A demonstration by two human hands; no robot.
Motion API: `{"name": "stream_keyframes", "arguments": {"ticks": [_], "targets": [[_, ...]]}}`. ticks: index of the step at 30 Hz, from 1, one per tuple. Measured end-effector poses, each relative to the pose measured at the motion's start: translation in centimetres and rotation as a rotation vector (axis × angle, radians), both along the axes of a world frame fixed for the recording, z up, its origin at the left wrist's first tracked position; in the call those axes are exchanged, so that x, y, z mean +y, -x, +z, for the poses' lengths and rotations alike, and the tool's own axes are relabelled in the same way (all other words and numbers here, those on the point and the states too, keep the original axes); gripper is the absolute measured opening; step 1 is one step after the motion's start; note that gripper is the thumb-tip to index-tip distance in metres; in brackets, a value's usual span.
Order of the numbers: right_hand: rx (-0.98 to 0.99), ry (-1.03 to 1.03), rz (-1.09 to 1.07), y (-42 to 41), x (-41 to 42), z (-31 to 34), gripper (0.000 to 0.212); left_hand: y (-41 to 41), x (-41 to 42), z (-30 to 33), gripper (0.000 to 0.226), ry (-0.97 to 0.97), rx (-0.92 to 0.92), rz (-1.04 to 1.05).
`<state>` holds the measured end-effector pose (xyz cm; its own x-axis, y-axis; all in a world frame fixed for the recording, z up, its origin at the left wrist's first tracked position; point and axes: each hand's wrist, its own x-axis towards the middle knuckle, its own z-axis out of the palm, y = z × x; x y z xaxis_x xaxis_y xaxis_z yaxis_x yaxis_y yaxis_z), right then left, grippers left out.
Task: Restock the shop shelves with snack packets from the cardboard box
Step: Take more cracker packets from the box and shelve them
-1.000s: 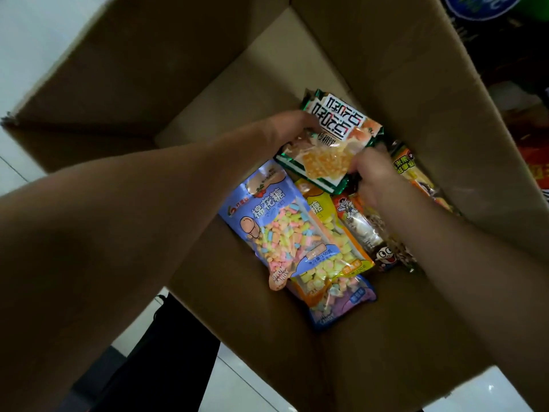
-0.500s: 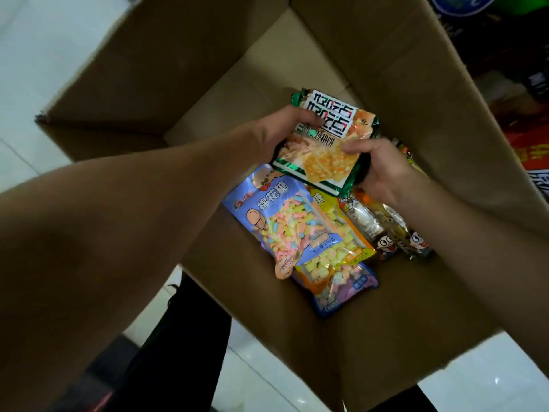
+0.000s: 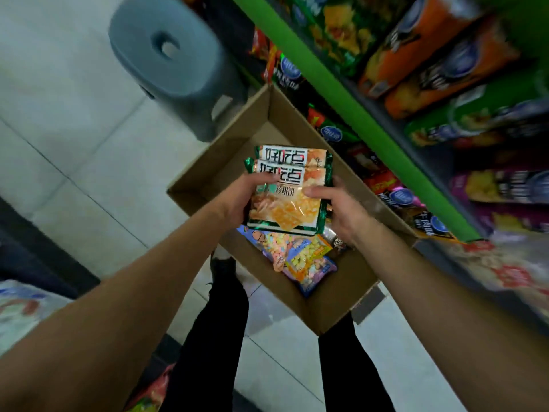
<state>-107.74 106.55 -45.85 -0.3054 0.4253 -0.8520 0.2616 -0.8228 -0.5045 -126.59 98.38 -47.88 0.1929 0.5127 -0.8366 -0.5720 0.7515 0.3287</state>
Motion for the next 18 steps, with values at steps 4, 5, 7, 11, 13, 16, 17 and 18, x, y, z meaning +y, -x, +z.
{"name": "stream_keyframes", "arguments": {"ticks": [4,5,7,11,13,16,17,18], "targets": [[-0.018,-0.086,0.014,0.3,-1.1,11.5,0.063,0.4,-0.5,11.1,0.034,-0.049,0.071,-0.030],[-0.021,-0.110,0.005,0.1,-1.4,14.2,0.059,0.4,-0.7,13.7,0.026,-0.058,0.068,-0.043],[-0.041,-0.153,-0.029,-0.4,-2.3,19.1,0.064,0.4,-0.8,18.7,0.015,-0.092,0.064,-0.086],[-0.041,-0.219,-0.090,-2.6,-5.1,26.9,0.087,-0.5,-1.1,27.8,0.045,-0.217,0.162,-0.201],[-0.018,-0.254,-0.123,-3.9,-6.6,30.0,0.094,-1.5,-1.2,31.4,0.061,-0.240,0.230,-0.234],[0.037,-0.306,-0.163,-6.5,-8.5,33.5,0.083,-4.0,-1.6,35.3,0.049,-0.242,0.225,-0.275],[0.054,-0.319,-0.176,-7.5,-9.0,34.5,0.080,-5.1,-1.7,36.4,0.039,-0.255,0.213,-0.294],[0.065,-0.335,-0.185,-8.6,-9.4,35.4,0.079,-6.1,-1.9,37.4,0.032,-0.277,0.202,-0.309]]}}
